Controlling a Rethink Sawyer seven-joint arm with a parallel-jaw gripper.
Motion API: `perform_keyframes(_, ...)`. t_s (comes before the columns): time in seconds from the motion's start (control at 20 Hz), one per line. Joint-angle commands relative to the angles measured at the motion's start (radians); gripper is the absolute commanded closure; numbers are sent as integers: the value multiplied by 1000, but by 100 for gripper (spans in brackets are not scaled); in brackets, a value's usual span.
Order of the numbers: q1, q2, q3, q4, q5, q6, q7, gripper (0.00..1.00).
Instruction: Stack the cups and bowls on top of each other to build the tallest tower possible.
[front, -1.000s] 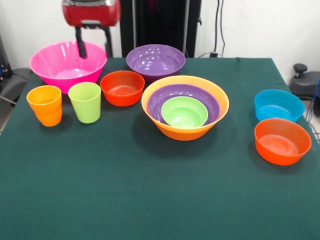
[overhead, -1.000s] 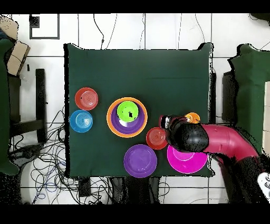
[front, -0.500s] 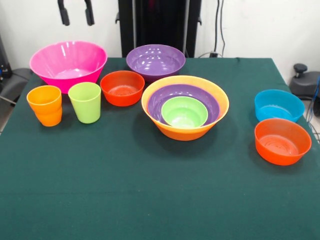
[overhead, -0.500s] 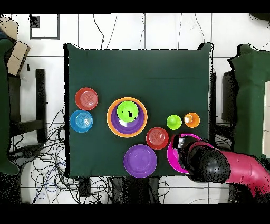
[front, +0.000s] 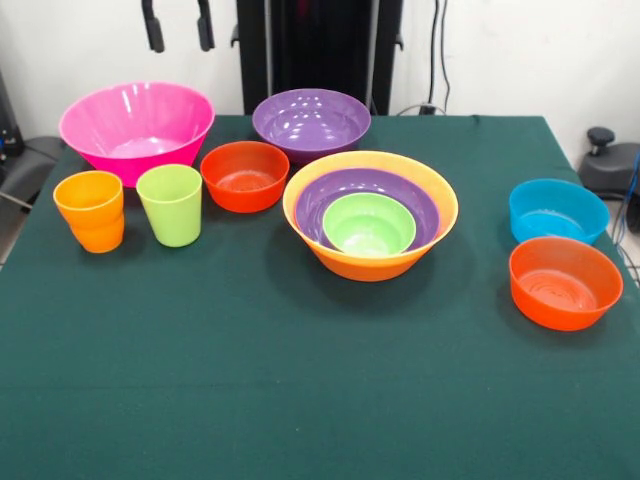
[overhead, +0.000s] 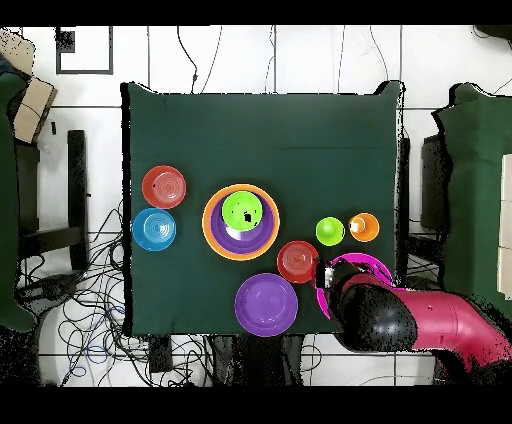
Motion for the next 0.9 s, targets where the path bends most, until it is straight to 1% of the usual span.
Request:
perform_keyframes(0.05,12,134,35,35,-152,-80,-116,0)
perform_keyframes(0.2,-12,181,39,21,-179,-77,-134,0)
perform_keyframes(0.3,-30,199,50,17,-186,-68,-146,0)
perform_keyframes(0.5,-51,212,68,16,-194,-51,-149,0)
perform_keyframes(0.7,-40,205,52,36,-228,-82,-103,0)
perform_keyframes(0.9,-19,220,31,28,-272,-110,-71,0)
